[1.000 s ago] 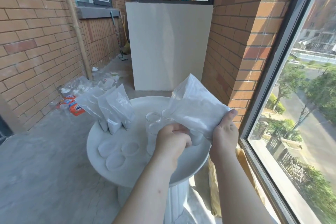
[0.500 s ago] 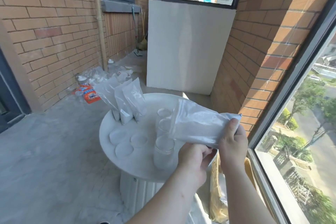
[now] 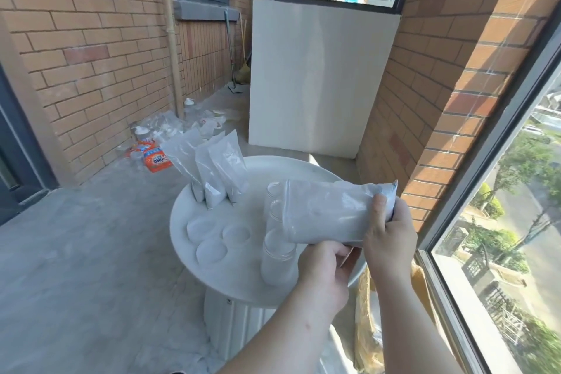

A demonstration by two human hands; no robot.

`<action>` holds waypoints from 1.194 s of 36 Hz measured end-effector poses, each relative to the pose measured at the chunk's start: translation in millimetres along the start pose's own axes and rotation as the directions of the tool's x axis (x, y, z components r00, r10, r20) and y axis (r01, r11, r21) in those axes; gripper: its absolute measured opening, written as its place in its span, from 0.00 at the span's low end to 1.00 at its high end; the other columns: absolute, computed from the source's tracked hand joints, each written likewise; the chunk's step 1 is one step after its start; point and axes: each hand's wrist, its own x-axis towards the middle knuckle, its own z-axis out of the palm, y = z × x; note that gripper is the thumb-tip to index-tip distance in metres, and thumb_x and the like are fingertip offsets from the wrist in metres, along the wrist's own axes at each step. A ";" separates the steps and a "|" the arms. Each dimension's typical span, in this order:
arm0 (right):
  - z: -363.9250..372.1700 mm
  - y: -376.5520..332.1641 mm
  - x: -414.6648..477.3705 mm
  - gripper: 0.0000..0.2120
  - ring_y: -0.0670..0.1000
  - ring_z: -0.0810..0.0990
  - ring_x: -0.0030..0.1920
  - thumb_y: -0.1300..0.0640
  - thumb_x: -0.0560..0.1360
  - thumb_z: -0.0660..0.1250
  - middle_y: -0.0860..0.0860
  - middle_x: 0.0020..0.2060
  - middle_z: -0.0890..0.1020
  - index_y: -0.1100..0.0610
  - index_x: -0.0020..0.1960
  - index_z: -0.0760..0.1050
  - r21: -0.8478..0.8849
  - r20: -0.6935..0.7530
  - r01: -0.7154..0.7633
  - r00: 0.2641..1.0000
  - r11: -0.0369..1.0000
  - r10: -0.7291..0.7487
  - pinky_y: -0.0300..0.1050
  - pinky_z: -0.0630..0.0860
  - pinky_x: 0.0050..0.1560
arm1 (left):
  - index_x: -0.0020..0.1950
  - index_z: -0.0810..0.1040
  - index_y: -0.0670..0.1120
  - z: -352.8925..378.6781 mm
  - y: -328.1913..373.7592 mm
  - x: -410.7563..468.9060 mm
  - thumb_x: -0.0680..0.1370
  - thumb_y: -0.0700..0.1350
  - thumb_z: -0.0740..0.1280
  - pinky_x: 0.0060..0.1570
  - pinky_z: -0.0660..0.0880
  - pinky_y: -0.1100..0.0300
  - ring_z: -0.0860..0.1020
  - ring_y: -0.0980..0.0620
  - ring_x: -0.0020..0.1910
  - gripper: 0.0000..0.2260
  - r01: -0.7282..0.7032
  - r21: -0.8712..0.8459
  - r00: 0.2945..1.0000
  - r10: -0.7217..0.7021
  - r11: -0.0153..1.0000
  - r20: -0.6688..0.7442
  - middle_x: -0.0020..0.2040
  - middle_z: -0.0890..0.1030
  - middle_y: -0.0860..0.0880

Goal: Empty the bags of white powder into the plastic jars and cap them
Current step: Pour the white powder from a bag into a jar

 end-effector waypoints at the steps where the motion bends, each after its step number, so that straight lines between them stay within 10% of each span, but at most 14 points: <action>1: 0.3 0.6 0.7 0.15 0.37 0.73 0.35 0.43 0.82 0.57 0.47 0.35 0.75 0.54 0.47 0.71 0.002 0.006 0.005 1.000 1.000 -0.005 0.32 0.65 0.33 | 0.60 0.78 0.32 -0.1 0.2 0.9 0.70 0.24 0.55 0.40 0.82 0.58 0.84 0.45 0.42 0.22 -0.003 -0.013 1.000 0.003 1.000 0.000 0.48 0.84 0.39; 43: 7.6 -1.0 1.6 0.20 0.46 0.73 0.37 0.34 0.77 0.53 0.46 0.34 0.75 0.49 0.42 0.70 -0.021 0.058 0.133 0.990 0.991 -0.132 0.47 0.67 0.36 | 0.55 0.80 0.37 7.2 5.2 -6.1 0.71 0.23 0.53 0.33 0.80 0.59 0.79 0.47 0.40 0.22 0.026 -0.079 1.000 -0.025 0.997 0.010 0.41 0.83 0.43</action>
